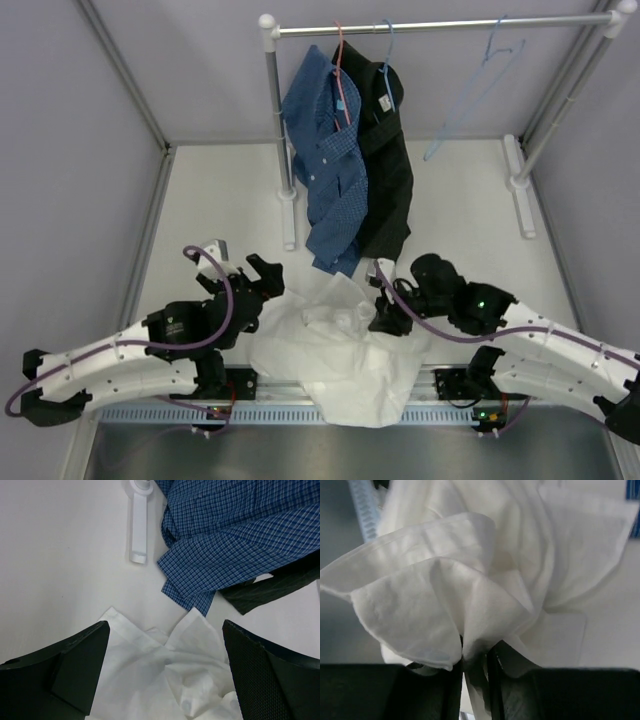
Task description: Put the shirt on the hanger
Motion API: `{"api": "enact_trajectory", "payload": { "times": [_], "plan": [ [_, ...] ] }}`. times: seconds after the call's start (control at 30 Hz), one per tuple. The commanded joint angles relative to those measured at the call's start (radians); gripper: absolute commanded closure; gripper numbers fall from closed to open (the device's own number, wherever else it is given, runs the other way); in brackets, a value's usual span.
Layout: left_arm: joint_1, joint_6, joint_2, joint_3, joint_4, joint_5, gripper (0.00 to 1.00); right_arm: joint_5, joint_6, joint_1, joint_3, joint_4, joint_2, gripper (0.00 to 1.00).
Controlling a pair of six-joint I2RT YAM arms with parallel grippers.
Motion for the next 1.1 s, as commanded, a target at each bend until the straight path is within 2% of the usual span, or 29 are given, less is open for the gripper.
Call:
{"api": "enact_trajectory", "payload": {
  "times": [0.0,0.07,0.17,0.23,0.27,0.33,0.37,0.5,0.57,0.67,0.83,0.9,0.93,0.97,1.0,1.07],
  "plan": [
    [0.003,0.037,0.080,0.012,0.024,0.052,0.02,0.238,0.196,0.027,-0.038,0.162,-0.053,0.79],
    [0.003,0.063,0.133,0.024,0.035,0.081,0.02,0.424,0.280,0.023,-0.018,0.110,0.015,0.81],
    [0.003,0.112,0.190,0.026,0.083,0.172,0.02,0.568,0.332,-0.008,0.071,0.032,0.123,0.90],
    [0.003,0.185,0.212,0.018,0.139,0.283,0.02,0.623,0.343,-0.023,0.107,0.006,0.158,0.87],
    [0.003,0.228,0.226,0.008,0.170,0.340,0.02,0.619,0.328,-0.025,0.120,0.000,0.172,0.74],
    [0.003,0.340,0.237,-0.011,0.268,0.507,0.02,0.570,0.297,-0.025,0.139,0.002,0.166,0.62],
    [0.003,0.370,0.240,-0.024,0.300,0.556,0.02,0.549,0.294,-0.023,0.137,0.006,0.142,0.44],
    [0.003,0.443,0.249,-0.086,0.429,0.735,0.02,0.666,0.389,-0.060,0.110,-0.031,0.054,0.01],
    [0.003,0.463,0.264,-0.101,0.459,0.826,0.02,0.674,0.443,-0.092,0.105,-0.062,-0.004,0.01],
    [-0.002,0.496,0.302,-0.118,0.456,0.874,0.04,0.659,0.451,-0.118,0.099,-0.108,-0.070,0.01],
    [-0.054,0.509,0.338,-0.141,0.457,0.809,0.07,0.619,0.434,-0.120,0.088,-0.143,-0.130,0.00],
    [-0.057,0.506,0.353,-0.131,0.443,0.775,0.22,0.607,0.429,-0.120,0.078,-0.143,-0.141,0.00],
    [-0.057,0.502,0.370,-0.121,0.433,0.758,0.35,0.607,0.428,-0.118,0.075,-0.142,-0.145,0.01],
    [-0.057,0.493,0.378,-0.095,0.414,0.731,0.91,0.604,0.426,-0.118,0.068,-0.142,-0.148,0.01],
    [-0.057,0.461,0.385,-0.080,0.366,0.651,1.00,0.604,0.425,-0.120,0.067,-0.143,-0.150,0.00],
    [-0.057,0.448,0.376,-0.045,0.335,0.600,1.00,0.601,0.423,-0.120,0.061,-0.143,-0.153,0.01]
  ]
}}
